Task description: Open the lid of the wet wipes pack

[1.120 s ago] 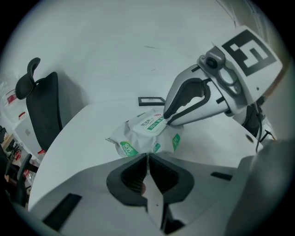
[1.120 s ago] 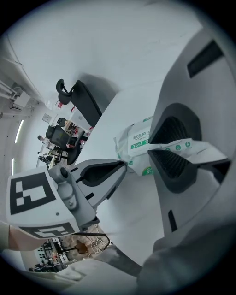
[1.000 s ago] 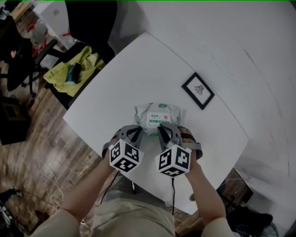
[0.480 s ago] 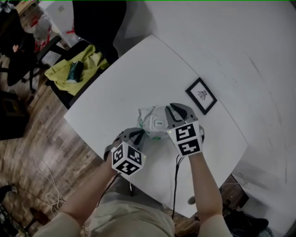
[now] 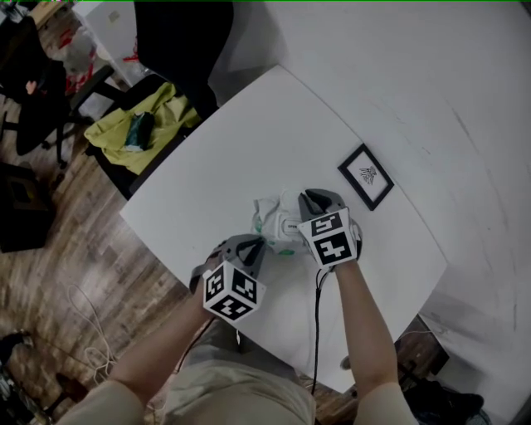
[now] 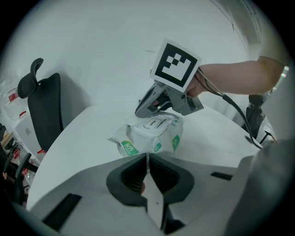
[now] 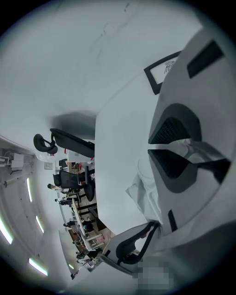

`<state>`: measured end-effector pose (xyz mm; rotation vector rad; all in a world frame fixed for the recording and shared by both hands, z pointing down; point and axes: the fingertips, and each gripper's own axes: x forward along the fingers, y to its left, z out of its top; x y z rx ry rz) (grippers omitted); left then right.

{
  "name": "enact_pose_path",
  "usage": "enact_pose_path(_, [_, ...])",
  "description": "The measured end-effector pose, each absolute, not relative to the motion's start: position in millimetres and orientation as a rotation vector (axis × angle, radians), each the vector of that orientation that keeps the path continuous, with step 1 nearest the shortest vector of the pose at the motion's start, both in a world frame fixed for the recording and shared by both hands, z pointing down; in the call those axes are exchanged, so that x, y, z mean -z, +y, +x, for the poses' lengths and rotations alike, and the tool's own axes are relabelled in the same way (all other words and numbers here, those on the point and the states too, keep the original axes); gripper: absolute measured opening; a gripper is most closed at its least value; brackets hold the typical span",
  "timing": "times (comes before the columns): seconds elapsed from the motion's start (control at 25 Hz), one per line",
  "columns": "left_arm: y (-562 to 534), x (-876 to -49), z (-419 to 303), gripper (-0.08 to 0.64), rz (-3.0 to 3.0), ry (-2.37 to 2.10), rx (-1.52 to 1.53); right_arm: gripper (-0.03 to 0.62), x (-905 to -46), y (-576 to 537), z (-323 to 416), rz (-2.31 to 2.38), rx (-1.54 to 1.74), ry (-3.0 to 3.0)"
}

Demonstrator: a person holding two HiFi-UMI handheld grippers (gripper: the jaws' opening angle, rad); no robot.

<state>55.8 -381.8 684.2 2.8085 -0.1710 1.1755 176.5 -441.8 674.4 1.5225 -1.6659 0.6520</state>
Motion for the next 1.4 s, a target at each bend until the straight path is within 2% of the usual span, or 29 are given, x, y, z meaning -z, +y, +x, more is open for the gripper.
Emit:
enact_pose_path(0.28, [-403.8,-643.7,40.0,0.034,2.814,-0.267,-1.111,0.041,-621.7,-433.8,173.1,1.638,-0.669,-1.684])
enact_pose_path(0.68, [-427.2,-512.2,42.2,0.034,2.917,-0.393,-0.871,0.034,-481.2,-404.2,157.8,1.803,-0.460,-1.792])
enact_pose_path(1.08, [-409.7,-395.4,32.9,0.034,3.018,-0.419,-0.656,0.029,-341.8,-349.9,131.8,2.014,-0.269,-1.924])
enact_pose_path(1.4, [-379.8,-333.2,6.6,0.034,3.109,-0.399,-0.514,0.028,-280.6,-301.0,101.6,2.110,-0.134,-2.008])
